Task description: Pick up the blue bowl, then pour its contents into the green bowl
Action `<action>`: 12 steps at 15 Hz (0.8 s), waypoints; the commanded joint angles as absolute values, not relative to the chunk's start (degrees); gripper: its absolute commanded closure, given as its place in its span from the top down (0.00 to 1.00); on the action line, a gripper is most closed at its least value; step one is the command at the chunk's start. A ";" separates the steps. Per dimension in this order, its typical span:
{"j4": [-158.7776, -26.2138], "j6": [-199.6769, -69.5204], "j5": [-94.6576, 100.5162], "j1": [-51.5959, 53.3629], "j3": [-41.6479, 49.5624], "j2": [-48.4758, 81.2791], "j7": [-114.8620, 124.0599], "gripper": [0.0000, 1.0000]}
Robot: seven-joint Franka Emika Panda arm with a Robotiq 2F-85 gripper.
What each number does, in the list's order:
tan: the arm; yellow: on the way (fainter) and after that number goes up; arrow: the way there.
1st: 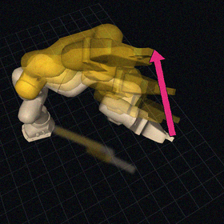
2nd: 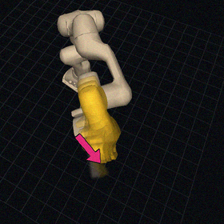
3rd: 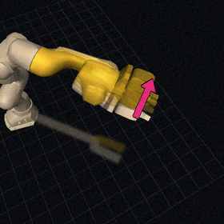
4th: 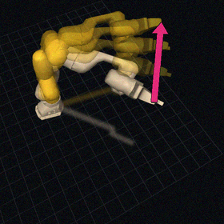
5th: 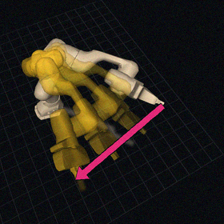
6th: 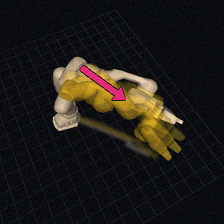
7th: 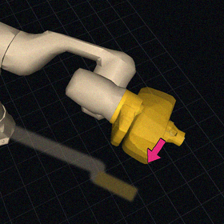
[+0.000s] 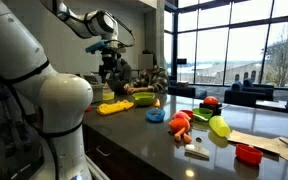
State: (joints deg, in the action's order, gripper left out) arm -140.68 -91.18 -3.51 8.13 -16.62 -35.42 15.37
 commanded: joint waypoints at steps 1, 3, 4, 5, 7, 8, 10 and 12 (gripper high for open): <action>-140.59 -91.14 -3.26 8.75 -16.12 -35.29 15.67 1.00; -140.59 -91.14 -3.26 8.75 -16.11 -35.30 15.67 1.00; -140.59 -91.14 -3.26 8.75 -16.12 -35.30 15.67 1.00; -140.59 -91.15 -3.26 8.75 -16.12 -35.30 15.67 1.00; -140.58 -91.15 -3.26 8.75 -16.12 -35.30 15.67 1.00; -140.58 -91.15 -3.26 8.75 -16.12 -35.30 15.67 1.00; -140.58 -91.15 -3.26 8.75 -16.12 -35.30 15.67 1.00; -140.43 -91.35 -2.92 8.76 -15.91 -35.15 15.03 1.00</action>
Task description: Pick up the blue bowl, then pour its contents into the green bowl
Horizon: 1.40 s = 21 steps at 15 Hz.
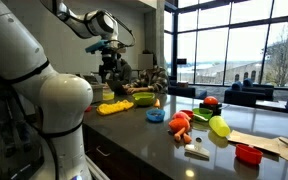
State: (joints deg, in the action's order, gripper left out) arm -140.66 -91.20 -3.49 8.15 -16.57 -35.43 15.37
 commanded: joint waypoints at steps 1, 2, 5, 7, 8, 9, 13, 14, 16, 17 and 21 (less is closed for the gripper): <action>-140.38 -91.50 -2.91 8.70 -15.68 -34.89 14.69 1.00; -140.40 -92.05 -2.86 8.34 -15.57 -34.41 15.04 1.00; -140.74 -95.95 -1.60 6.36 -15.35 -34.36 18.43 1.00; -141.32 -100.52 -0.35 4.69 -15.33 -35.23 22.34 1.00; -141.26 -102.18 -0.41 4.03 -15.31 -35.25 24.28 1.00; -141.25 -103.84 -0.54 3.32 -15.56 -35.37 26.65 1.00; -141.69 -107.27 -2.37 2.52 -18.08 -35.31 36.94 1.00; -142.41 -108.23 -3.00 2.74 -18.97 -35.39 40.52 1.00; -144.13 -110.39 -3.99 3.10 -20.88 -35.23 48.15 1.00; -145.22 -111.40 -4.30 3.29 -21.98 -35.04 52.20 1.00; -148.53 -113.04 -3.95 4.81 -24.20 -35.40 64.68 1.00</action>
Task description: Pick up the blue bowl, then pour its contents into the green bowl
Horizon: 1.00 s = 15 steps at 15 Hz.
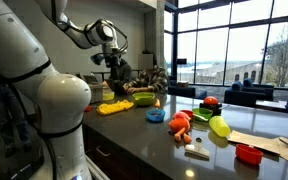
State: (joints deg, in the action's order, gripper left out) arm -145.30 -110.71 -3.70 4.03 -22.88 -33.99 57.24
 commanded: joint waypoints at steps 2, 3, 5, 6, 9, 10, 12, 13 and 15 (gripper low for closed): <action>-149.08 -114.26 -1.95 4.51 -24.53 -35.01 69.41 1.00; -149.08 -114.91 -0.34 4.08 -24.53 -34.98 71.31 1.00; -148.56 -116.24 3.95 2.84 -24.12 -34.98 74.62 1.00; -148.31 -116.93 6.08 2.21 -23.75 -35.03 75.99 1.00; -147.82 -119.87 12.50 -0.02 -22.73 -34.67 79.14 1.00; -147.68 -120.55 14.23 -0.69 -22.48 -34.41 80.14 1.00; -146.80 -121.21 16.26 -1.81 -22.42 -32.70 82.05 1.00; -146.21 -121.30 17.36 -2.27 -22.64 -32.16 83.36 1.00; -147.07 -120.32 16.83 -0.56 -21.30 -33.04 82.20 1.00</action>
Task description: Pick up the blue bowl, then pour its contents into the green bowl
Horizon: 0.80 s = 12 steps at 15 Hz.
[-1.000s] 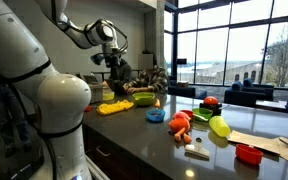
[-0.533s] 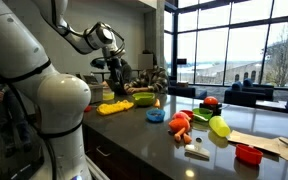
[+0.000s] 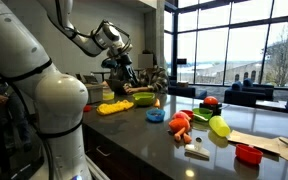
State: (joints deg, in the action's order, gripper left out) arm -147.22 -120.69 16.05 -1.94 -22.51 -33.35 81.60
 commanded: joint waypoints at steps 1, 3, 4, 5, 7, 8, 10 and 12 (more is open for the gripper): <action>-147.00 -120.33 17.02 -0.57 -21.19 -32.74 82.38 1.00; -147.00 -120.31 16.98 -0.31 -21.02 -32.48 82.34 1.00; -147.00 -120.30 16.97 -0.24 -21.01 -32.49 82.33 1.00; -147.00 -120.30 16.97 -0.19 -21.02 -32.49 82.33 1.00; -146.65 -120.28 16.83 -0.40 -20.93 -31.74 82.69 1.00; -146.04 -120.31 18.91 -2.29 -21.81 -30.99 85.29 1.00; -145.07 -120.96 19.92 -3.69 -21.10 -29.97 88.16 1.00; -144.15 -121.57 22.07 -5.19 -20.88 -29.27 91.91 1.00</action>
